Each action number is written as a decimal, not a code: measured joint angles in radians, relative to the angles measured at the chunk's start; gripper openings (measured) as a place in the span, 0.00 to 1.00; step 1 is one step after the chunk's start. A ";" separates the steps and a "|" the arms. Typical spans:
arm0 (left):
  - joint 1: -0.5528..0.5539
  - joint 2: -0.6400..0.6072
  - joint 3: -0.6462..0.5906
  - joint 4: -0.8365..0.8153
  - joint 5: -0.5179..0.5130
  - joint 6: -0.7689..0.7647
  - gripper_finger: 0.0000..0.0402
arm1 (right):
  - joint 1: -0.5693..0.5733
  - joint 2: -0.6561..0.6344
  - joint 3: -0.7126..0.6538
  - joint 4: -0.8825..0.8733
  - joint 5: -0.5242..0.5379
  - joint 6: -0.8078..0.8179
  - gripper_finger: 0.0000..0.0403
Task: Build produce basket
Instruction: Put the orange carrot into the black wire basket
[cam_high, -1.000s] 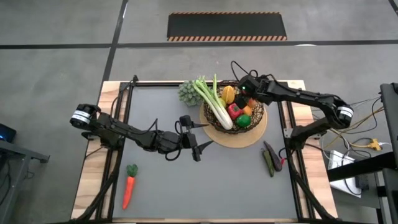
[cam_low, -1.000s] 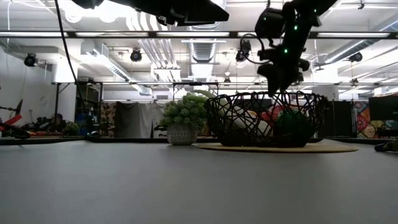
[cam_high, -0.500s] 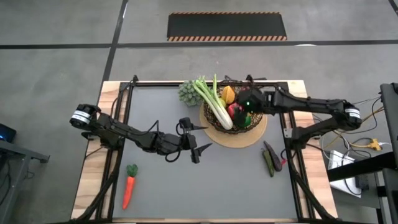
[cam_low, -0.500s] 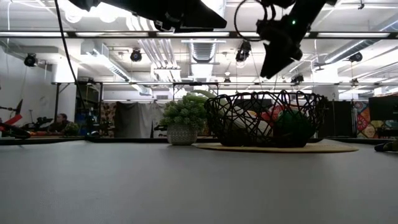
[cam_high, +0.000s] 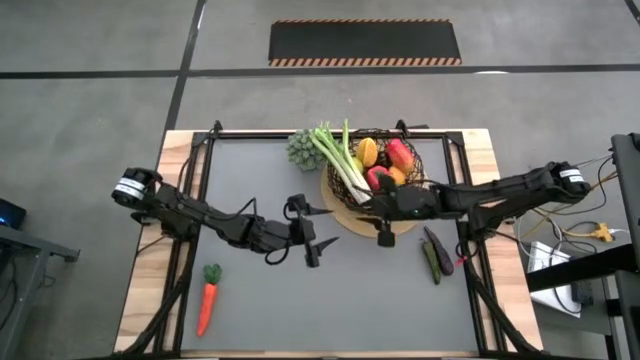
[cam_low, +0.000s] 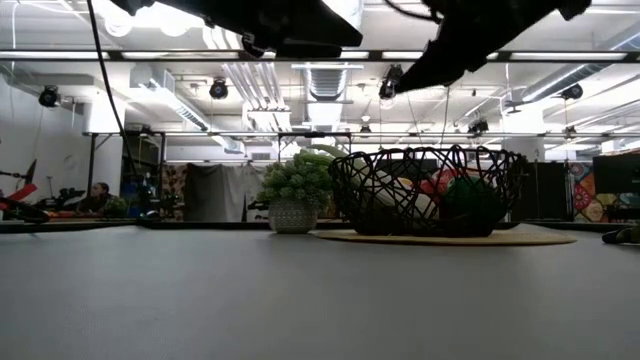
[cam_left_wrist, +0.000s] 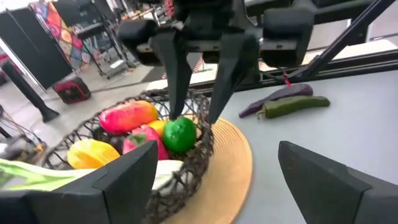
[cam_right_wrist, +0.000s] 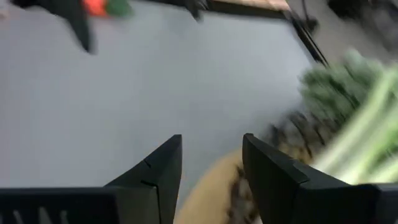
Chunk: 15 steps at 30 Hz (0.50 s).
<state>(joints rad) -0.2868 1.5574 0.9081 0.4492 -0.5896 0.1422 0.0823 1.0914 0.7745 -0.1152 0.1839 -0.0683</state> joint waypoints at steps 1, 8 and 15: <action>-0.004 0.000 0.000 -0.007 0.000 -0.014 0.78 | 0.006 -0.012 -0.021 0.039 -0.023 -0.018 0.38; -0.043 0.000 0.012 -0.183 0.007 -0.290 0.78 | 0.012 -0.089 -0.184 0.306 -0.186 -0.121 0.34; -0.073 -0.001 0.130 -0.753 0.156 -0.801 0.78 | 0.012 -0.137 -0.339 0.545 -0.268 -0.211 0.30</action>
<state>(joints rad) -0.3599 1.5566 1.0384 -0.3035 -0.4338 -0.6586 0.0940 0.9539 0.4358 0.4298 -0.0837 -0.2790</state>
